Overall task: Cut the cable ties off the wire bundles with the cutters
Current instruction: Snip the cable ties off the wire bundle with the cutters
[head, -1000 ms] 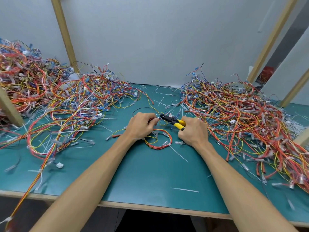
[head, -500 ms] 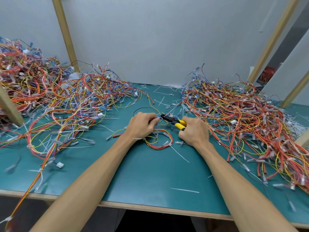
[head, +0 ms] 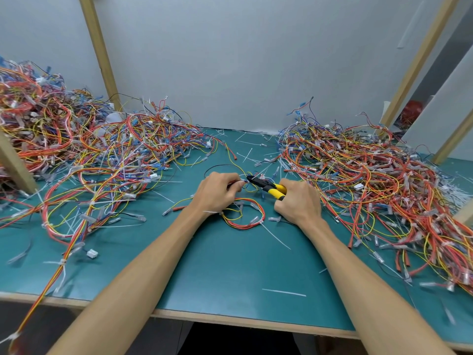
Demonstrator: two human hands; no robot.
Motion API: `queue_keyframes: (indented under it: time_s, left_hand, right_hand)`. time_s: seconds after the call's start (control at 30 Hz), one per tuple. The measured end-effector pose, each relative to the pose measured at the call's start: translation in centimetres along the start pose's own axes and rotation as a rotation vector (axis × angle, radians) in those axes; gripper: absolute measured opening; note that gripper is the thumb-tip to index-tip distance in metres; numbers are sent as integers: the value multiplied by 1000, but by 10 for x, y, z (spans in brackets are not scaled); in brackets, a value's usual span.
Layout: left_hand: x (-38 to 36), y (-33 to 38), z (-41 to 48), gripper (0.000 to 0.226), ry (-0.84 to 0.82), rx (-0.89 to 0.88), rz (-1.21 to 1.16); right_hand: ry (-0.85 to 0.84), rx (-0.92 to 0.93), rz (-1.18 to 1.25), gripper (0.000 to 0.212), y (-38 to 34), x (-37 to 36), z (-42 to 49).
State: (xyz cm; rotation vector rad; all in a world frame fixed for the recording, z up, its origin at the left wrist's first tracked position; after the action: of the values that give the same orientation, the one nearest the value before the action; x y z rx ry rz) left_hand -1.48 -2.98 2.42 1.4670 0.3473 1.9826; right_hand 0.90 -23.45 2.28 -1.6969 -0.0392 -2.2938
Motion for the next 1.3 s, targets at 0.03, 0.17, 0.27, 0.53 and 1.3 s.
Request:
queue_keyframes:
  time_s: [0.03, 0.17, 0.27, 0.53, 1.3]
  left_hand:
    - [0, 0, 0, 24, 2, -1, -4]
    - [0, -1, 1, 26, 6, 5, -19]
    - [0, -2, 1, 26, 10, 12, -23]
    - [-1, -6, 4, 26, 6, 35, -24]
    - [-6, -12, 9, 24, 13, 6, -33]
  right_hand:
    - [0, 0, 2, 15, 0, 0, 0]
    - [21, -34, 4, 16, 2, 2, -1]
    - [52, -68, -10, 17, 5, 3, -2]
    - [178, -54, 10, 28, 10, 3, 2]
    - [169, -110, 112, 38, 25, -1, 18]
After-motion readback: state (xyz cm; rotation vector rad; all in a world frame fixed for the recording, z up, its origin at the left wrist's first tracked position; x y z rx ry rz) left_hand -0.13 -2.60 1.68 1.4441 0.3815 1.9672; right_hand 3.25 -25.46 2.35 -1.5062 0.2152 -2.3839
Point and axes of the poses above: each hand's wrist, its own z-axis towards the middle knuckle, its own x-axis out of the back of the hand, y = z × x, the point moved 4 cm from there along z, towards the middle knuckle, and after that the axes turned 6 degrees about -y, right-handed, at the moved point
